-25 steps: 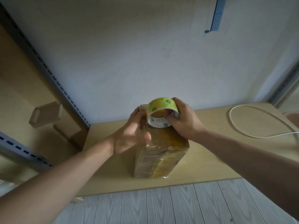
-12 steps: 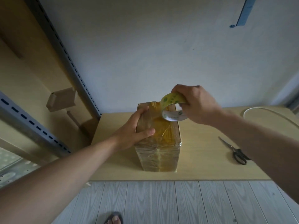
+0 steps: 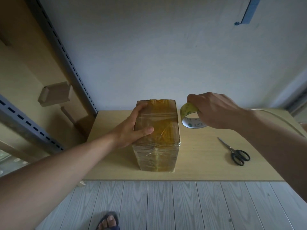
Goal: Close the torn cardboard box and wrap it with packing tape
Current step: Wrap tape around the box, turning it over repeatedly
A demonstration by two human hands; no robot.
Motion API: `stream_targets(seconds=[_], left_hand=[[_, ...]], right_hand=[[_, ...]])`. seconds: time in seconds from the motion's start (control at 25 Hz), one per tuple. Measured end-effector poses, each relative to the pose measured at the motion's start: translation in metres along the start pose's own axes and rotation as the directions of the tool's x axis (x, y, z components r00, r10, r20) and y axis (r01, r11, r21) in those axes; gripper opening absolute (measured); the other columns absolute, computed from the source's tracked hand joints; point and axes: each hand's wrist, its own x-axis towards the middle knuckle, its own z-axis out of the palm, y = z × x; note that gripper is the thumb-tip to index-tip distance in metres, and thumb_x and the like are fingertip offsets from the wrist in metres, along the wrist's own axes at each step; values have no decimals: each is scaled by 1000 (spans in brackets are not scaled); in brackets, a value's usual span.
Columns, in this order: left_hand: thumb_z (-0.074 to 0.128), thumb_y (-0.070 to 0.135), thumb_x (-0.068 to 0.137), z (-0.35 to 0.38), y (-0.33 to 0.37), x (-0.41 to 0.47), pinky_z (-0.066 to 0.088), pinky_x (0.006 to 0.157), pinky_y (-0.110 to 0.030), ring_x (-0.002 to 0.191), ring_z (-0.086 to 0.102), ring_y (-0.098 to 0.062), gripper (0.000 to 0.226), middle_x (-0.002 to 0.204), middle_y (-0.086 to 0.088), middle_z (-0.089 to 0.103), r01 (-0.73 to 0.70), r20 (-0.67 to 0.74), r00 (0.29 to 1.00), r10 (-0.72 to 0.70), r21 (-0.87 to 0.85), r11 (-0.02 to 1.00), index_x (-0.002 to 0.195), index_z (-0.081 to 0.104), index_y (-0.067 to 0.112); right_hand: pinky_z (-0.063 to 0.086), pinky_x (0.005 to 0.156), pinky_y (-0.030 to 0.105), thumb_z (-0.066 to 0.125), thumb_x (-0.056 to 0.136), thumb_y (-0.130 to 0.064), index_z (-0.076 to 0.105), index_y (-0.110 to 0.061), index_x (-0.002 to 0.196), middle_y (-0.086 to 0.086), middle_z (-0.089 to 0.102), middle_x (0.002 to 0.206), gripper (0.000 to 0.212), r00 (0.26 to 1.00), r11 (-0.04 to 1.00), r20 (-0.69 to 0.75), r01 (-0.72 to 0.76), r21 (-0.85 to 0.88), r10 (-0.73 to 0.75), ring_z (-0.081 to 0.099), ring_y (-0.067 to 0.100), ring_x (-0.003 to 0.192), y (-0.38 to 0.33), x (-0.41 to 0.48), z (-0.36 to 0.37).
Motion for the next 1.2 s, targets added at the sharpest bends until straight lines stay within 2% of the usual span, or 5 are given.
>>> stream_targets(seconds=[0.4,0.68,0.96,1.12,1.2], left_hand=[[67,61,82,2,2,1,45,112,-42,132,51,-3,85,146,27,41,-9,42,999,10,-27,1000,150,20,46],[59,61,87,3,4,0,13,125,-35,149,13,3,80,164,22,9,29,25,999,-30,52,998,153,16,47],[58,60,87,4,17,-6,29,118,-31,138,35,12,82,167,13,9,73,64,995,-79,86,994,155,14,45],[43,88,76,-6,59,-2,22,123,-49,153,18,-20,104,168,3,-16,173,42,972,-230,535,827,159,5,38],[44,97,66,14,90,10,38,110,-49,138,44,-33,120,166,-8,-20,365,-45,912,-409,546,754,159,-3,38]], right_hand=[[24,46,25,44,90,-4,49,-19,96,-4,50,69,18,999,998,8,-43,50,43,43,12,52,-3,-10,-2],[34,46,29,42,92,-5,49,-17,103,0,57,77,18,994,995,90,-75,66,69,54,23,60,0,-20,26],[30,45,27,40,92,-10,41,-19,92,0,52,75,8,993,970,73,-103,218,89,47,27,55,-7,-27,58],[34,48,32,32,85,-21,41,-15,90,4,54,75,12,991,953,22,-137,272,136,48,32,58,-14,-24,66],[36,50,32,34,91,-24,39,-15,91,6,58,81,10,988,967,31,-152,202,149,49,32,60,-17,-22,66]])
